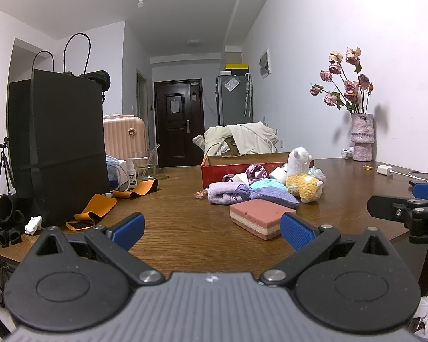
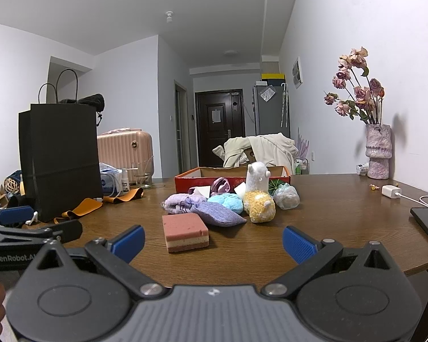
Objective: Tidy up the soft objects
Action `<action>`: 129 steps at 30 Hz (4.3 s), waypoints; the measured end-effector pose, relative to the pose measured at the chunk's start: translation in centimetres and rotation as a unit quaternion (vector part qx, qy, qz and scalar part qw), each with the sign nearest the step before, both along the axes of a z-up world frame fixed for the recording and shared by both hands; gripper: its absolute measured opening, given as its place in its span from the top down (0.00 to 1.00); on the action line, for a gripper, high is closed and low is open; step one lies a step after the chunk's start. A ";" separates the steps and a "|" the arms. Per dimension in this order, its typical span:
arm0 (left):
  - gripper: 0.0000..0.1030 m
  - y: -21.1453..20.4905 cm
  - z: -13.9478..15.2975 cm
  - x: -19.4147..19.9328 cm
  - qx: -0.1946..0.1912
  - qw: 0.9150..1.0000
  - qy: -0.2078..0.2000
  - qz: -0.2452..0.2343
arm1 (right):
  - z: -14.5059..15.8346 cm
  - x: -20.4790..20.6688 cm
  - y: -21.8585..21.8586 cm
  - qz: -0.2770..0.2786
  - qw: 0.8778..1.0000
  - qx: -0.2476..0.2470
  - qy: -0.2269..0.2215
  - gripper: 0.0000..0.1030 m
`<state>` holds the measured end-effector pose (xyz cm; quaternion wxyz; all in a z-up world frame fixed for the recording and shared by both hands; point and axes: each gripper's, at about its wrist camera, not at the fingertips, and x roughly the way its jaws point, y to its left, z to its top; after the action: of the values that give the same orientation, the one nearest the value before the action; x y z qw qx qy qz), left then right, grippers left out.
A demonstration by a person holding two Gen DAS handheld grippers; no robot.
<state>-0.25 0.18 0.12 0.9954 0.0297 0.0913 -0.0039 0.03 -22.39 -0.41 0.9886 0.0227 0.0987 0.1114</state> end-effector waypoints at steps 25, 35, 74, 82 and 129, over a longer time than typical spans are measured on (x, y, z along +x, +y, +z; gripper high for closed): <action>0.00 0.4 0.5 2.0 -0.005 1.000 0.001 0.007 | 0.6 0.2 -0.4 -0.034 0.997 -0.034 -0.055 0.00; 0.00 1.5 0.6 7.9 0.010 1.000 0.014 0.019 | -0.9 8.8 1.8 0.044 0.997 -0.036 0.052 0.00; 0.60 -2.9 -2.8 22.1 -0.143 0.950 0.222 -0.164 | -4.1 22.8 -4.8 0.056 0.951 0.194 0.233 0.69; 0.63 -3.8 -1.4 17.9 -0.147 0.954 0.200 -0.171 | -2.7 18.5 -4.7 0.058 0.956 0.192 0.216 0.75; 0.41 2.6 3.6 63.4 -0.165 0.961 0.208 -0.074 | 1.2 68.6 6.5 -0.029 0.917 0.176 0.355 0.74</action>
<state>63.16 2.77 3.76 0.9424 -0.1300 0.2919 -0.0983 68.59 -15.90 0.79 0.8712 0.2374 0.4217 0.0826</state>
